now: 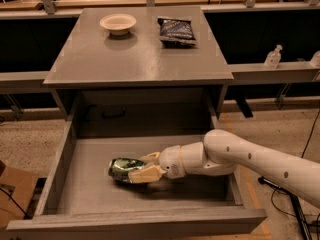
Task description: Place green can into top drawer
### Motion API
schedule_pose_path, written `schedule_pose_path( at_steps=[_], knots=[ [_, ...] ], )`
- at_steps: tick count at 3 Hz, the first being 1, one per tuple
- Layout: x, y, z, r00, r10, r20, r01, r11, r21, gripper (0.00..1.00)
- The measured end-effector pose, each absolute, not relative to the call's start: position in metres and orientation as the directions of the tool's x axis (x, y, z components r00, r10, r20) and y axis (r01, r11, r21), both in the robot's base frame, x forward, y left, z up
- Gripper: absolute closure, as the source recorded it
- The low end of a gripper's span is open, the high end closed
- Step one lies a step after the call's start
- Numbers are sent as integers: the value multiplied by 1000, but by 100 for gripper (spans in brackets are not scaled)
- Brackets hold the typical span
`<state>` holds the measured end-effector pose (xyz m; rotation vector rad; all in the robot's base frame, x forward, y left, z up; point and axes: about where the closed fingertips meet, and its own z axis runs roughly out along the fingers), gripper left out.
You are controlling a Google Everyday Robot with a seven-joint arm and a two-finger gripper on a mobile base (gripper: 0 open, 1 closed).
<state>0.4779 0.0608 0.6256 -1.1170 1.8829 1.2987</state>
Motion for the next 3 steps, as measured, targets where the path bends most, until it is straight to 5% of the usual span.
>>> schedule_pose_path(
  at_steps=[1,2,3],
  knots=[
    [478,60,640,-437,-307,-845,-899,178,400,13],
    [477,62,640,-437,-308,-845,-899,174,402,0],
    [477,62,640,-437,-308,-845,-899,174,402,0]
  ],
)
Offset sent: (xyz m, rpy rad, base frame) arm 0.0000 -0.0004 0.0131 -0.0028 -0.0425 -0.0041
